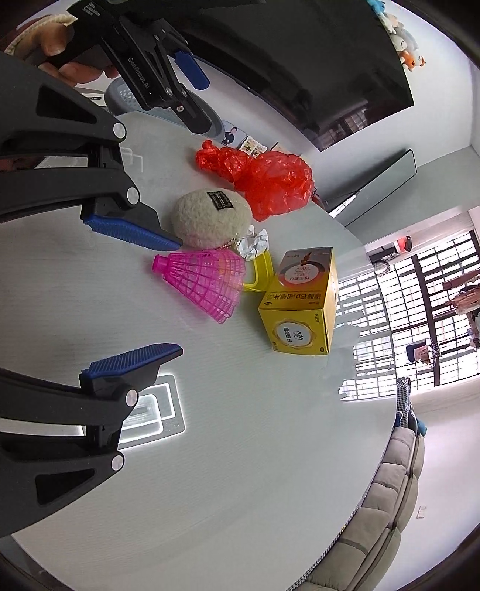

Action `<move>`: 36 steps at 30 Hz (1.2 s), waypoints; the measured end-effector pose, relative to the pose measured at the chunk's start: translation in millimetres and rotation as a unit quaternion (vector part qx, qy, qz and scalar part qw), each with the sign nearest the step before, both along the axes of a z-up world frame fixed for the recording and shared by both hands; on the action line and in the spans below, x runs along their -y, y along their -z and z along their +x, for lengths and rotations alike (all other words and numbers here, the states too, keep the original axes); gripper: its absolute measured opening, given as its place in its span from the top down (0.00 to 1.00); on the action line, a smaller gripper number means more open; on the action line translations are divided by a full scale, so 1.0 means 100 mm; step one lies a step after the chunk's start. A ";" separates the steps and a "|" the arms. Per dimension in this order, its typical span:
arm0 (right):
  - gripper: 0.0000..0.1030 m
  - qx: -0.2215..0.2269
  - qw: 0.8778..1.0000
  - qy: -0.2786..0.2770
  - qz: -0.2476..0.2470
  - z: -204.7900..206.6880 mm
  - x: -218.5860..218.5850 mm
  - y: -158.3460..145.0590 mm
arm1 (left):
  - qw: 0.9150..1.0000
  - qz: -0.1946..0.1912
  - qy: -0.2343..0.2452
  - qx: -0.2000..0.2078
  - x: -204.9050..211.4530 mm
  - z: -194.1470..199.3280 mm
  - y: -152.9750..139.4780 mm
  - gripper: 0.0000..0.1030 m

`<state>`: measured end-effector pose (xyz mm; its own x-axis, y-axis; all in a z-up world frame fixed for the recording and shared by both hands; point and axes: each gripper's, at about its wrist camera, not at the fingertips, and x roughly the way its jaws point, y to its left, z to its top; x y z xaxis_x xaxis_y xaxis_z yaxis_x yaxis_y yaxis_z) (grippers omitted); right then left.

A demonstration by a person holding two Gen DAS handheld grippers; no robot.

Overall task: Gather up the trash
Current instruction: 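Reach the right tool to the pink shuttlecock and close on it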

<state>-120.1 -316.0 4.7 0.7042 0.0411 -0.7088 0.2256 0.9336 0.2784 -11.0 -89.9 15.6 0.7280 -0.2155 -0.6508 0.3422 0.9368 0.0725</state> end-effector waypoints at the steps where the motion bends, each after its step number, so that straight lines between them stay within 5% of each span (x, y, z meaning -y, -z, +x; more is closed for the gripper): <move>1: 0.51 -0.003 1.000 -0.001 0.002 0.02 0.01 0.01 | 1.000 -0.001 0.001 -0.001 0.01 0.00 0.01 0.10; 22: 0.51 -0.062 0.998 -0.021 -0.020 0.59 -0.19 0.28 | 1.000 0.009 -0.011 -0.024 0.02 0.24 0.20 0.10; 36: 0.59 -0.050 0.998 -0.017 -0.018 0.60 -0.16 0.28 | 0.999 0.009 -0.001 -0.033 0.10 0.22 0.25 0.09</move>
<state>-60.2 -300.1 -23.2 0.6291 0.0363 -0.7765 0.2190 0.9502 0.2218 11.5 -99.9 -9.6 0.6838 -0.2019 -0.7012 0.3454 0.9361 0.0672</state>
